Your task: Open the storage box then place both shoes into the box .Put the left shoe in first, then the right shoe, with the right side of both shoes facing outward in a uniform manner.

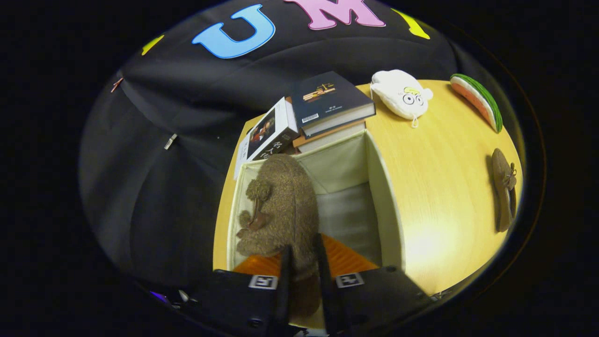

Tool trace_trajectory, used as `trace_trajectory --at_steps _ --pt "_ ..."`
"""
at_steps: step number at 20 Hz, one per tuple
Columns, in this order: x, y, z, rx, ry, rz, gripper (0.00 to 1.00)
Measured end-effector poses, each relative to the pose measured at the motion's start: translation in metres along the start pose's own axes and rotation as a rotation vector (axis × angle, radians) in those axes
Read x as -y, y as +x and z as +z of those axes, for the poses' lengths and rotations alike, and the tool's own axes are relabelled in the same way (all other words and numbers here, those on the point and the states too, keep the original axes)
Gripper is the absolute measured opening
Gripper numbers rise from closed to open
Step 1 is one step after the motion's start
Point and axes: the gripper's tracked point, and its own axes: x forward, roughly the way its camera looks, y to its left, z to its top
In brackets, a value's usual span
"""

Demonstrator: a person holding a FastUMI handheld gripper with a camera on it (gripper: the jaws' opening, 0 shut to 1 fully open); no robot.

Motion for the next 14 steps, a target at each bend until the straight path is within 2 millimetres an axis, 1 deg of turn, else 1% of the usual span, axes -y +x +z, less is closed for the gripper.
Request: trace_trajectory --at_steps 1,2,3,6,8,9,11,14 --pt "-0.004 -0.001 -0.005 -0.022 -0.006 0.025 0.57" --pt "-0.015 -0.005 -0.006 -0.016 -0.012 0.060 0.79" --pt "-0.021 -0.013 -0.003 -0.005 -0.020 0.088 1.00" --pt "-0.033 -0.039 0.006 0.022 -0.038 0.157 0.98" --pt "-0.032 -0.067 0.017 0.057 -0.071 0.196 0.98" --pt "-0.026 -0.082 0.024 0.083 -0.093 0.201 0.99" --pt "-0.006 -0.107 0.037 0.124 -0.141 0.200 0.98" --pt "0.037 -0.143 0.065 0.194 -0.203 0.173 0.98"
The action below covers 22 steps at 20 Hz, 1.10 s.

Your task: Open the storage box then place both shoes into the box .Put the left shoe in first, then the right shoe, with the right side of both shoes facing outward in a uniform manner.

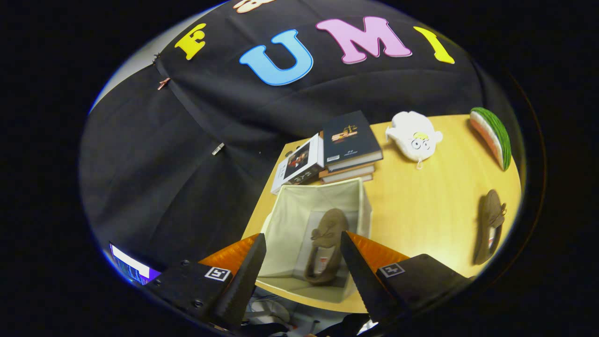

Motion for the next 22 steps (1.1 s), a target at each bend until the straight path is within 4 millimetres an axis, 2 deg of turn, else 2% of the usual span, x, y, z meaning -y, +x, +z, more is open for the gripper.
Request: trace_trajectory --at_steps 2,5,9,13,15,20,22 --pt "0.036 -0.027 0.017 0.041 -0.031 -0.028 0.98" --pt "0.105 -0.061 0.030 0.073 -0.084 -0.098 0.98" --pt "0.199 -0.097 0.028 0.069 -0.129 -0.205 0.98" --pt "0.288 -0.122 0.009 0.031 -0.136 -0.307 0.99" --pt "0.330 -0.130 -0.006 -0.011 -0.128 -0.345 0.99" --pt "0.417 -0.130 -0.050 -0.147 -0.175 -0.412 0.99" --pt "0.436 -0.128 -0.066 -0.207 -0.187 -0.420 0.99"
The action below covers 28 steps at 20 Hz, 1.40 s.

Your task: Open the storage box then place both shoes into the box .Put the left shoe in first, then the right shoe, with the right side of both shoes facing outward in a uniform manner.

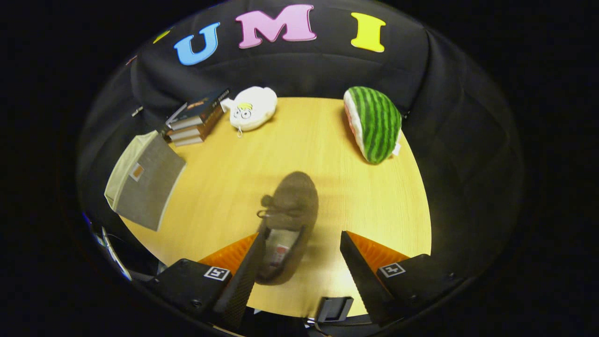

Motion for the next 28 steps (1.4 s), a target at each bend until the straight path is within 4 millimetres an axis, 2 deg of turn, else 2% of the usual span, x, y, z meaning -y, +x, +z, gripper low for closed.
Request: trace_trajectory --at_steps 4,9,13,15,16,18,19,20,21,22,23,24,26,28 --pt "0.008 0.032 -0.012 -0.051 -0.009 0.013 0.98" --pt "0.014 0.069 -0.011 -0.096 0.035 0.015 0.99" --pt "0.011 0.085 -0.014 -0.128 0.097 0.035 0.98" --pt "0.004 0.089 -0.015 -0.142 0.127 0.062 0.94" --pt "-0.001 0.091 -0.016 -0.150 0.144 0.074 0.80" --pt "-0.008 0.095 -0.018 -0.167 0.182 0.095 0.60" --pt "-0.009 0.095 -0.020 -0.178 0.205 0.100 0.56" --pt "-0.006 0.097 -0.019 -0.176 0.228 0.090 0.45" --pt "-0.006 0.094 -0.020 -0.192 0.244 0.085 0.42" --pt "-0.006 0.096 -0.020 -0.197 0.246 0.080 0.35" --pt "0.000 0.096 -0.018 -0.191 0.252 0.060 0.32" --pt "0.002 0.096 -0.016 -0.181 0.262 0.036 0.17" --pt "-0.002 0.093 -0.017 -0.173 0.231 0.036 0.05" --pt "-0.014 0.080 -0.012 -0.165 0.243 0.041 0.05"
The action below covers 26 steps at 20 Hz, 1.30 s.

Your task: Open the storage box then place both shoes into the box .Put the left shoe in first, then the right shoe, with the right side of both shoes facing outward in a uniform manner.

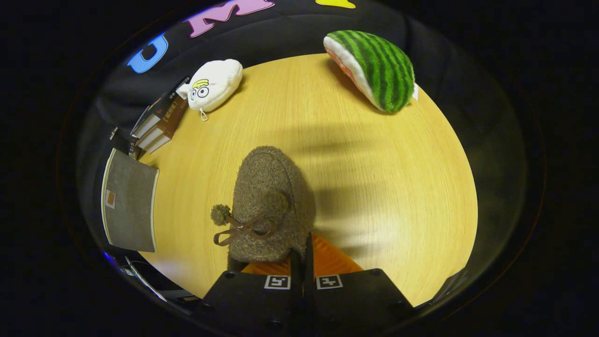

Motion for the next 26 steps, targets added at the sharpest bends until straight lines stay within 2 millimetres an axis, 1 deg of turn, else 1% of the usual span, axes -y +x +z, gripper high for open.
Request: trace_trajectory --at_steps 2,5,8,9,12,14,16,18,21,23,25,26 --pt "-0.025 -0.020 0.007 0.025 0.036 0.028 0.05" --pt "-0.078 -0.061 0.024 0.088 0.099 0.086 0.05" --pt "-0.139 -0.097 0.036 0.139 0.107 0.132 0.05" --pt "-0.160 -0.106 0.039 0.154 0.097 0.143 0.05" --pt "-0.225 -0.129 0.043 0.182 0.060 0.184 0.05" --pt "-0.270 -0.140 0.045 0.189 0.048 0.222 0.05" --pt "-0.312 -0.144 0.044 0.186 0.044 0.258 0.05" --pt "-0.353 -0.142 0.043 0.176 0.053 0.294 0.05" --pt "-0.402 -0.135 0.041 0.165 0.061 0.334 0.05" --pt "-0.426 -0.124 0.040 0.158 0.051 0.330 0.05" --pt "-0.438 -0.108 0.036 0.149 0.041 0.301 0.05" --pt "-0.439 -0.101 0.035 0.149 0.039 0.283 0.05"
